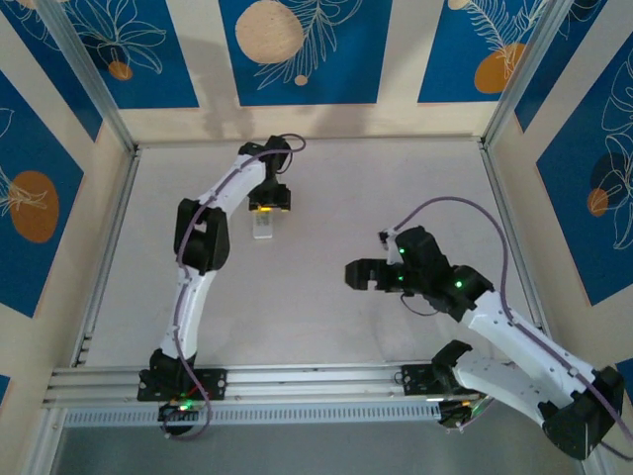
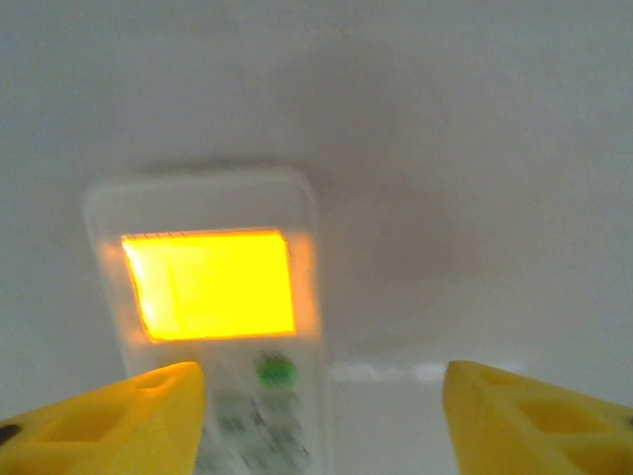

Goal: Load the batteries into the remote control

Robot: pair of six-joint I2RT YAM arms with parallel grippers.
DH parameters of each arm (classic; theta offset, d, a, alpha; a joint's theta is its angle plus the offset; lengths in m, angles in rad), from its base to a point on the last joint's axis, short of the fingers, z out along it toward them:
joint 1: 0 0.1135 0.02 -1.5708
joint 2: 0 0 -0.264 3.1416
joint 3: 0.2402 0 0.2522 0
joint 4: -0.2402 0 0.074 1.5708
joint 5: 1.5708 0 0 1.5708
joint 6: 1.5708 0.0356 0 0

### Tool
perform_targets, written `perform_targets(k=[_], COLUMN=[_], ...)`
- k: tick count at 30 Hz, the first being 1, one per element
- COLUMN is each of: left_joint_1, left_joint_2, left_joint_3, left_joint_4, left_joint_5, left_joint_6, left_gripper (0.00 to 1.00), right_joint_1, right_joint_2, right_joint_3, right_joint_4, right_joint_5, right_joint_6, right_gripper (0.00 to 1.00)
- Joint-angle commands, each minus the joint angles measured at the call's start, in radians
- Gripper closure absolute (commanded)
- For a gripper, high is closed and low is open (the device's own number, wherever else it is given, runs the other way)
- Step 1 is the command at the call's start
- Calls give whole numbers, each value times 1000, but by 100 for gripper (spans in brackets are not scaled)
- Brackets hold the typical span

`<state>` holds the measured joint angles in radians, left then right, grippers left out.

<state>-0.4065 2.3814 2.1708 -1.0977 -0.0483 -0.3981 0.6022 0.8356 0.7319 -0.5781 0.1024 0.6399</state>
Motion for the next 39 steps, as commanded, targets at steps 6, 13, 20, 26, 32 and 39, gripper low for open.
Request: perform_targets(k=[6,13,20,26,32,39], left_joint_1=[11,47,298,396,393,387], left_joint_2=[-839,-1420,-1351,-871,-821,-820], left_joint_3=[-840,-1603,-1915,-1887,-1829,-1798], left_joint_4=[627,1137,1693,2142,2088,2029], left_joint_5=[120,-326,-224,-27,41,127], left_joint_6=[5,174,387,355,388,430], left_gripper=[21,14,0,0,0,0], right_joint_1=[-422,-586,-594,-593,-596,-597], right_joint_2=[-53,374,665,681,688,687], right_joint_3=[-255,-329,-306,-317,-317,-312], right_joint_4=[352,956,1326,1375,1388,1380], right_joint_5=[317,204,5,25,17,13], right_joint_6=[-283,-430,-542,-534,-535,-535], right_gripper=[1,1,1,1,1,1])
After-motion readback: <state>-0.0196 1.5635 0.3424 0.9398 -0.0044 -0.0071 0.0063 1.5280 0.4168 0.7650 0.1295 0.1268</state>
